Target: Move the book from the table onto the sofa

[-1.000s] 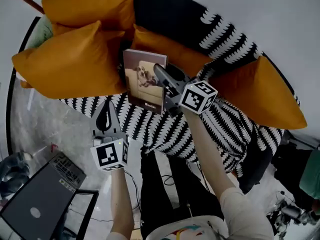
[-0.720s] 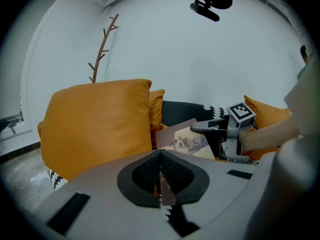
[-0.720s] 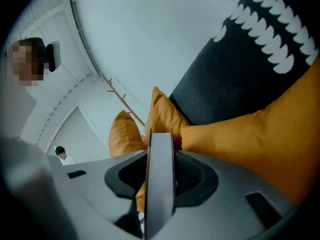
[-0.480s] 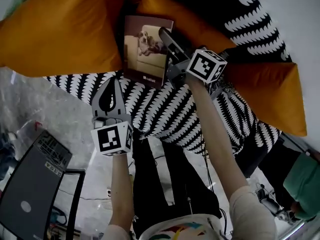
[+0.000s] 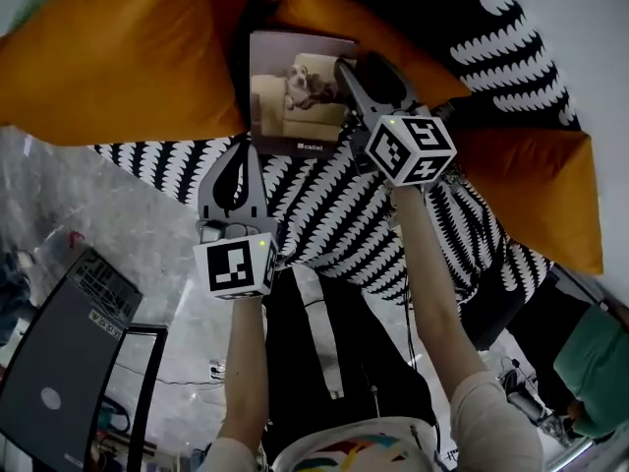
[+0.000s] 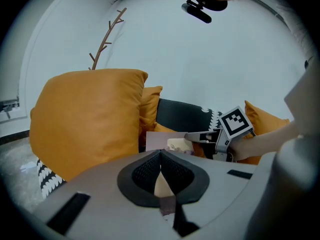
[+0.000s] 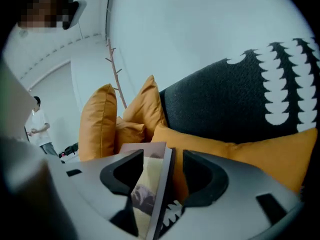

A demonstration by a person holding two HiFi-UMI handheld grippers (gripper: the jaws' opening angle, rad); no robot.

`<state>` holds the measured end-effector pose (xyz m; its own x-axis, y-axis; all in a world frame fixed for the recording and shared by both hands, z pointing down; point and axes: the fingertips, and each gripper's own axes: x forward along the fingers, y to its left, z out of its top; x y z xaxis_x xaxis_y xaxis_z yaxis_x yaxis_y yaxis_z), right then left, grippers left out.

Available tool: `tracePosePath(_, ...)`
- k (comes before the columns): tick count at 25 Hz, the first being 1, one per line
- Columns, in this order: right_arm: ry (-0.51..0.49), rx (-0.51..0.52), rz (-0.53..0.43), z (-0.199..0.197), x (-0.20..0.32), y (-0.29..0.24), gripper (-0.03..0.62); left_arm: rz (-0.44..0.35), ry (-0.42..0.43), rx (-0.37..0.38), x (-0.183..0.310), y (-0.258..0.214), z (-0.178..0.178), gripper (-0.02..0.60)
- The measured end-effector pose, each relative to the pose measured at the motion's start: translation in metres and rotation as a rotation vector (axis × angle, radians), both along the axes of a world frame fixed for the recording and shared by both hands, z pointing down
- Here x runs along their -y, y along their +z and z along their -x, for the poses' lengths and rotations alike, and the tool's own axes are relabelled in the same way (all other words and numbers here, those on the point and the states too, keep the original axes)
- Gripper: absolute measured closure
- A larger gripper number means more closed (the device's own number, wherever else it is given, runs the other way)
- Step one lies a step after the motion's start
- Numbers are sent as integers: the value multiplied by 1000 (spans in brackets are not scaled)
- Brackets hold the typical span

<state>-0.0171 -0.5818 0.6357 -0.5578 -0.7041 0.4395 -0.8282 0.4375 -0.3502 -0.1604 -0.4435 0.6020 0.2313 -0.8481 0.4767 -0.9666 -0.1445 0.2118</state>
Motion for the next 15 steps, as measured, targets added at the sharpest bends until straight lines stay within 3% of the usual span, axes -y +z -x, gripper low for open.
tracePosePath(8,25,-78,-26,-46,-12,-14,364,-7,3,1,0,-8,-32,575)
tracePosePath(15,111,-125,-120,-78,-28,-77,365,-87,-3,20,-7,-64,-50,574)
